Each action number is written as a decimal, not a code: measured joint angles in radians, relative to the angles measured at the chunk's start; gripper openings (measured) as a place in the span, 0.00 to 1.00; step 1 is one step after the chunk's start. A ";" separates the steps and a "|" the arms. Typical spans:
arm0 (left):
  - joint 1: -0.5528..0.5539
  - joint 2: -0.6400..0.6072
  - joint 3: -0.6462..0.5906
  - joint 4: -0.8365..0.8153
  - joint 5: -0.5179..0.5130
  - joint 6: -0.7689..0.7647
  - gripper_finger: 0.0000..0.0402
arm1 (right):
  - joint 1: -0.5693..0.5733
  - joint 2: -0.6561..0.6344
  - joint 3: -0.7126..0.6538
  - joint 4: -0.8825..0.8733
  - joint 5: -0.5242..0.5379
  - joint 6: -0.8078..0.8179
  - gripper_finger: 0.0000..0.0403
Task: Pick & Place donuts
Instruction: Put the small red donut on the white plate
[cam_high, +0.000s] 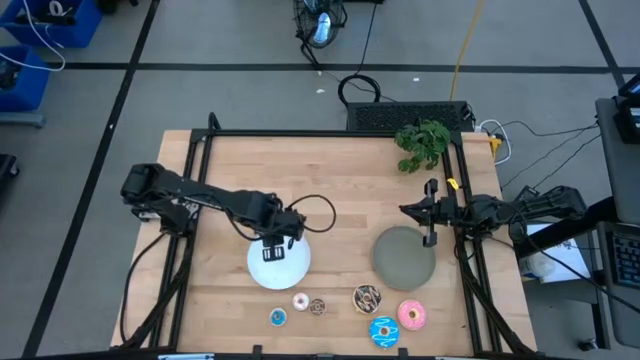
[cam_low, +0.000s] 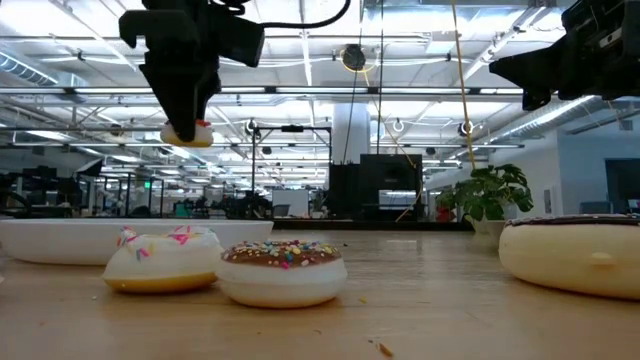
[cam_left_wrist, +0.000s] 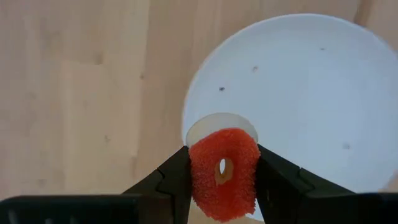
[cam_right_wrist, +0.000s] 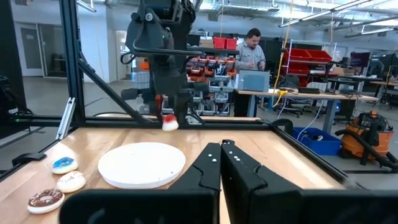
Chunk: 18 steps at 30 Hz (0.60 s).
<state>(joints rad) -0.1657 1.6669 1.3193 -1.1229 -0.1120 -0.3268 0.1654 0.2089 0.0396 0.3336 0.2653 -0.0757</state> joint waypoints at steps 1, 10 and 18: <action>0.003 0.000 0.000 0.000 0.013 -0.008 0.37 | 0.000 0.000 0.000 0.000 0.000 0.000 0.00; -0.006 0.073 0.000 0.032 -0.017 0.040 0.37 | 0.000 0.000 0.000 -0.001 -0.001 0.007 0.00; -0.018 0.182 0.000 0.078 0.041 0.089 0.37 | 0.000 0.000 0.000 -0.001 -0.004 0.003 0.00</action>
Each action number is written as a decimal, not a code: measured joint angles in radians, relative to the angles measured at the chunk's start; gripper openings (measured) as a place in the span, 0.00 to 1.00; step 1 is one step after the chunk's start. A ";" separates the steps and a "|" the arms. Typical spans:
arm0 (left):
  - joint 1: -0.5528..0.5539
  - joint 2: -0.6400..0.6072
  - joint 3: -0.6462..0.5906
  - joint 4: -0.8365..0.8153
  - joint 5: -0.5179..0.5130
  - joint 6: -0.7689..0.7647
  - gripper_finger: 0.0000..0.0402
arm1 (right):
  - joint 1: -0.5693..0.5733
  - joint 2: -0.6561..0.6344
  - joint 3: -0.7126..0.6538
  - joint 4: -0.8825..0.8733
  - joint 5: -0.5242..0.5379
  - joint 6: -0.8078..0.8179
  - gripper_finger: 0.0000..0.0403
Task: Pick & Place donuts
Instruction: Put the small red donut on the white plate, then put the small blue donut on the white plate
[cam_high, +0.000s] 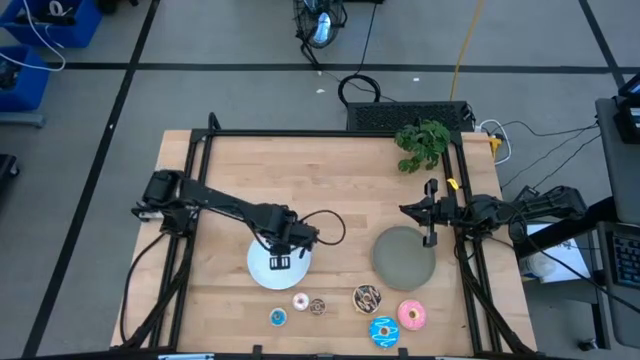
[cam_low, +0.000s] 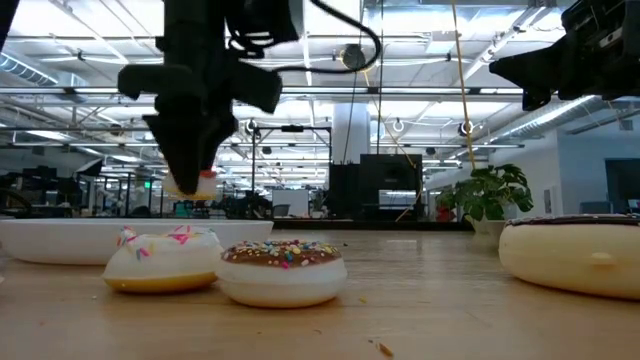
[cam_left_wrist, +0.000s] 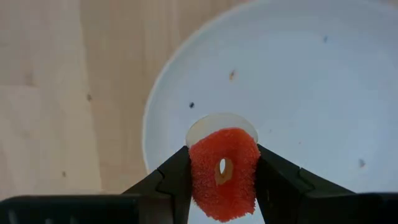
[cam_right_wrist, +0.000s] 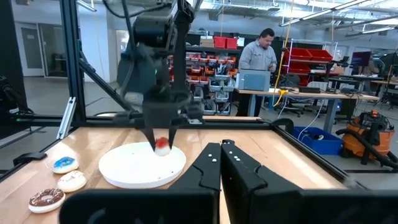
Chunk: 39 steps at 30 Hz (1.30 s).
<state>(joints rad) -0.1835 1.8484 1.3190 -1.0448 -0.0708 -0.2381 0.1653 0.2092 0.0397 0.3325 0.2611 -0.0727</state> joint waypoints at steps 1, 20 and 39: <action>-0.002 0.013 0.000 -0.001 0.000 0.004 0.37 | 0.000 0.000 0.000 0.000 0.000 0.000 0.00; -0.007 0.064 0.000 0.080 -0.001 0.022 0.37 | 0.000 0.000 0.000 -0.002 -0.002 0.008 0.00; -0.003 0.063 0.000 0.044 -0.010 -0.018 0.77 | 0.000 0.000 0.000 -0.003 -0.003 0.007 0.00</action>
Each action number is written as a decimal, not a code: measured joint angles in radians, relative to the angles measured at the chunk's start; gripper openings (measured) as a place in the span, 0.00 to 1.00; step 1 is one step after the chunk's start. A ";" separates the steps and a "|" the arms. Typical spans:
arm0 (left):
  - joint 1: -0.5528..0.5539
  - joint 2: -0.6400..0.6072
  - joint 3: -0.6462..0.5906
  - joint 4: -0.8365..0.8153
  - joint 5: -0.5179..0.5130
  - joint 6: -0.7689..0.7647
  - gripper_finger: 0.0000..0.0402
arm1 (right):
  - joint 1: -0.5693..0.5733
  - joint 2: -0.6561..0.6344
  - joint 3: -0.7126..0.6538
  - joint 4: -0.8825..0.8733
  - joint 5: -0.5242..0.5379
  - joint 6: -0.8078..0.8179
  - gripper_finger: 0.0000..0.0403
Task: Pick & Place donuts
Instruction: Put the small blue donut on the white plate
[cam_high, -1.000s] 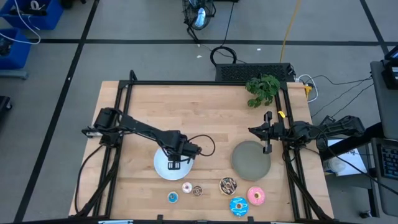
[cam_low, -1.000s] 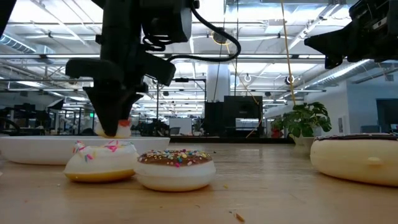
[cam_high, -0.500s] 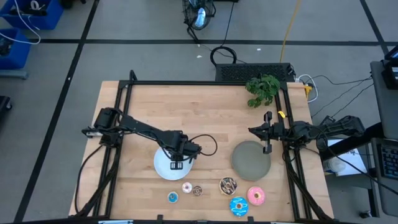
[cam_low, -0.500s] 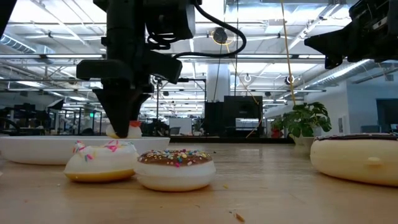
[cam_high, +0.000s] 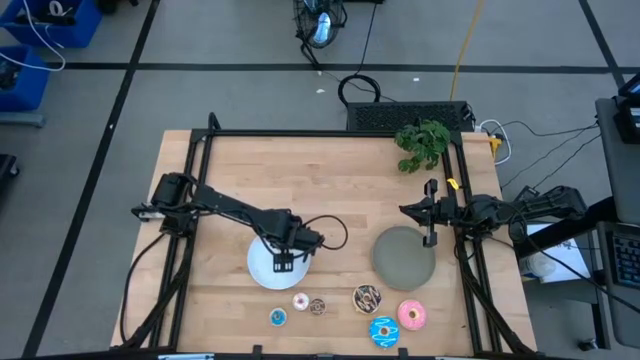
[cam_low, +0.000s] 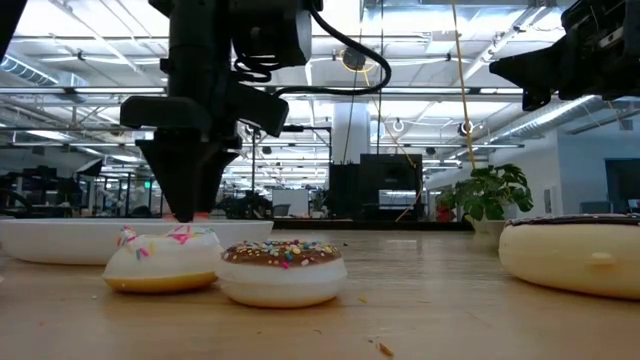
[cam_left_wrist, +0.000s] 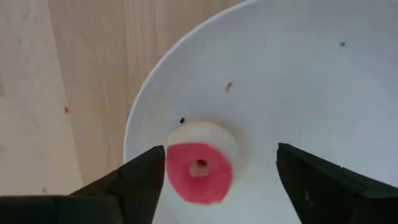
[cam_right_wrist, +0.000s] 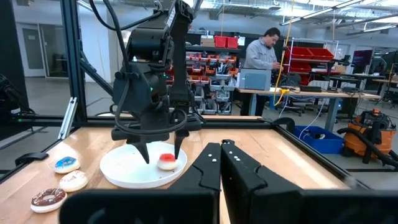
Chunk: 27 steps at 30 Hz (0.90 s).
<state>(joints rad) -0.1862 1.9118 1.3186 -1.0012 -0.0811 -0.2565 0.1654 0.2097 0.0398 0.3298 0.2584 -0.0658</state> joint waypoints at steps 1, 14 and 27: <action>0.002 0.000 0.000 -0.001 0.000 0.000 0.79 | 0.000 0.000 0.000 0.000 0.000 0.000 0.00; 0.003 -0.001 0.118 -0.260 -0.009 -0.057 0.84 | 0.000 0.000 0.000 0.000 0.000 0.000 0.00; -0.177 -0.002 0.352 -0.314 -0.007 -0.093 0.47 | 0.000 0.001 0.000 0.000 0.000 0.001 0.00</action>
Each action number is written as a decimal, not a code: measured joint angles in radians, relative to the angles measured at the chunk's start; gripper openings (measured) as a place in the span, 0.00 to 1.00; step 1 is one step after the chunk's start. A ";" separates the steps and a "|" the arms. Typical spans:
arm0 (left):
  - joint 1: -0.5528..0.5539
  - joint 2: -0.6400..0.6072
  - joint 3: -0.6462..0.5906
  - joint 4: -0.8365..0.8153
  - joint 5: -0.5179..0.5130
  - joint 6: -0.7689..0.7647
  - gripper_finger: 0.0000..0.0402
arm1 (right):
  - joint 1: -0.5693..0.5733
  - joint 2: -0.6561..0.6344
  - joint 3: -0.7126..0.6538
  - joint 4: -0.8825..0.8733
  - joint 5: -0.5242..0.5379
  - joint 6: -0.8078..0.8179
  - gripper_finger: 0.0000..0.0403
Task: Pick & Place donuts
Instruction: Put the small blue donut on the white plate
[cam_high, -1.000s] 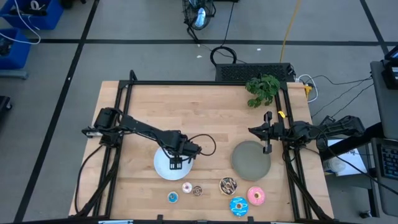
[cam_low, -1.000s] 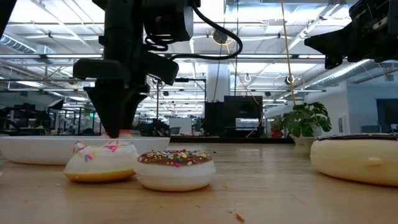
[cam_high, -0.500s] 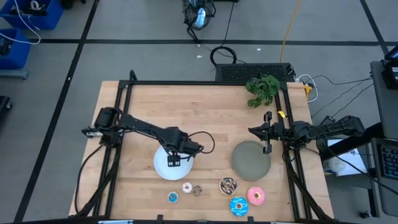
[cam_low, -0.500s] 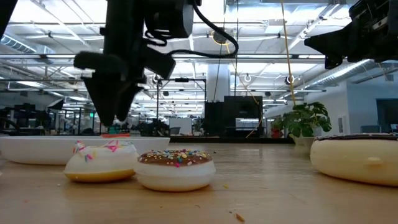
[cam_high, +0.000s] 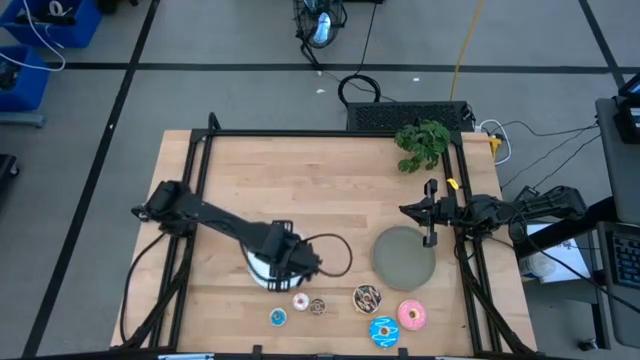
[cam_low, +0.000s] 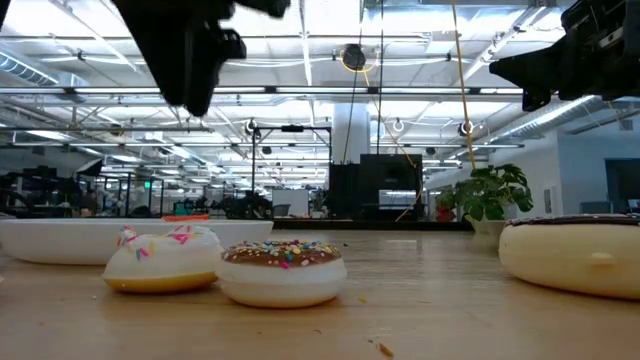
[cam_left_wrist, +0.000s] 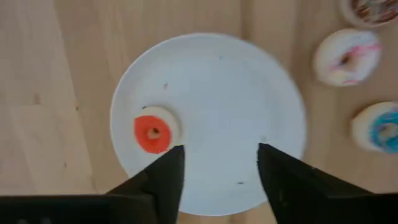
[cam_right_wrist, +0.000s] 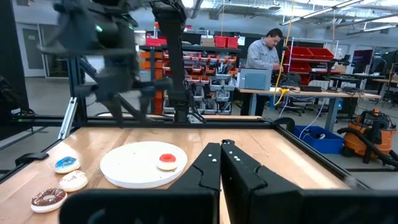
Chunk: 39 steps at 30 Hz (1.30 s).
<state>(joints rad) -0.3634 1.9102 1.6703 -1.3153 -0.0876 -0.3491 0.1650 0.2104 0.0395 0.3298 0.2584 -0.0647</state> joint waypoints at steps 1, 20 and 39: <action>-0.015 0.000 0.008 0.000 -0.002 -0.017 0.42 | 0.000 0.000 0.000 0.000 0.000 0.000 0.00; -0.256 0.000 0.016 0.216 0.088 -0.226 0.05 | 0.000 0.000 0.000 0.002 0.001 0.000 0.00; -0.241 0.000 0.016 0.252 0.086 -0.150 0.06 | 0.000 0.001 0.000 0.002 0.001 0.000 0.00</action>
<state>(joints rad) -0.6048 1.9106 1.6863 -1.0633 -0.0013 -0.4988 0.1654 0.2111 0.0399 0.3313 0.2596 -0.0643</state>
